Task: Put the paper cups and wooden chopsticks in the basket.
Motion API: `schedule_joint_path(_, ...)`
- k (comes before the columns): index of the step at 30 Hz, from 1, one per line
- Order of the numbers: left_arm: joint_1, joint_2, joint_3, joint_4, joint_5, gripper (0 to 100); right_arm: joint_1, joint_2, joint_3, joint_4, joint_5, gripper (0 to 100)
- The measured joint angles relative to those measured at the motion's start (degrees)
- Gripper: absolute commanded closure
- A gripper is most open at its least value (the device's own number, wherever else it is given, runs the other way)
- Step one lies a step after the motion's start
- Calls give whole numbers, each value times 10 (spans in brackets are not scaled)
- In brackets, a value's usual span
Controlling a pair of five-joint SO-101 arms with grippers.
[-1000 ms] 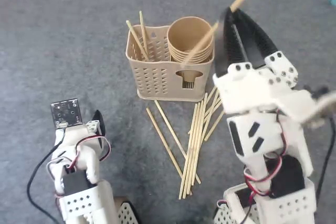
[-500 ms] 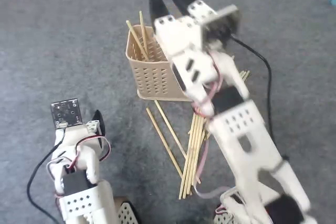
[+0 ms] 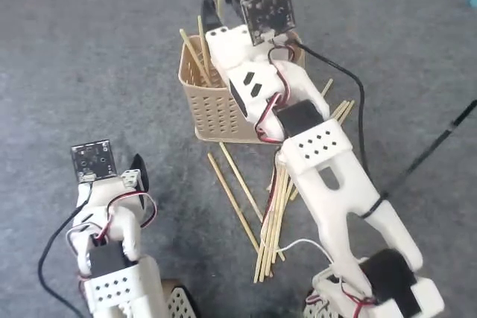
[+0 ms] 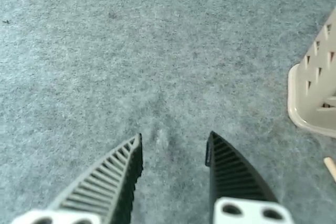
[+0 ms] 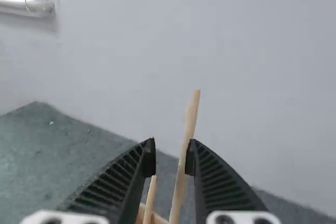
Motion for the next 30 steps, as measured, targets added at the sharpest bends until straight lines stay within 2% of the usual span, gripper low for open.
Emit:
schedule_joint_path(6,0,0,0,0,0,808,1,-103,0,179,-46,897)
schedule_joint_path(11,0,0,0,0,0,808,7,-230,0,413,-64,897)
schedule_joint_path(16,45,0,0,20,14,808,85,-345,13,642,-78,898)
schedule_joint_path(18,66,0,0,31,15,808,130,-385,52,701,-78,898)
schedule_joint_path(20,78,0,0,40,18,808,177,-419,112,724,-77,898)
schedule_joint_path(23,104,0,0,59,18,808,250,-469,232,723,-24,898)
schedule_joint_path(26,117,0,0,69,18,808,308,-516,372,669,36,898)
schedule_joint_path(30,123,0,0,73,18,807,355,-580,554,553,61,898)
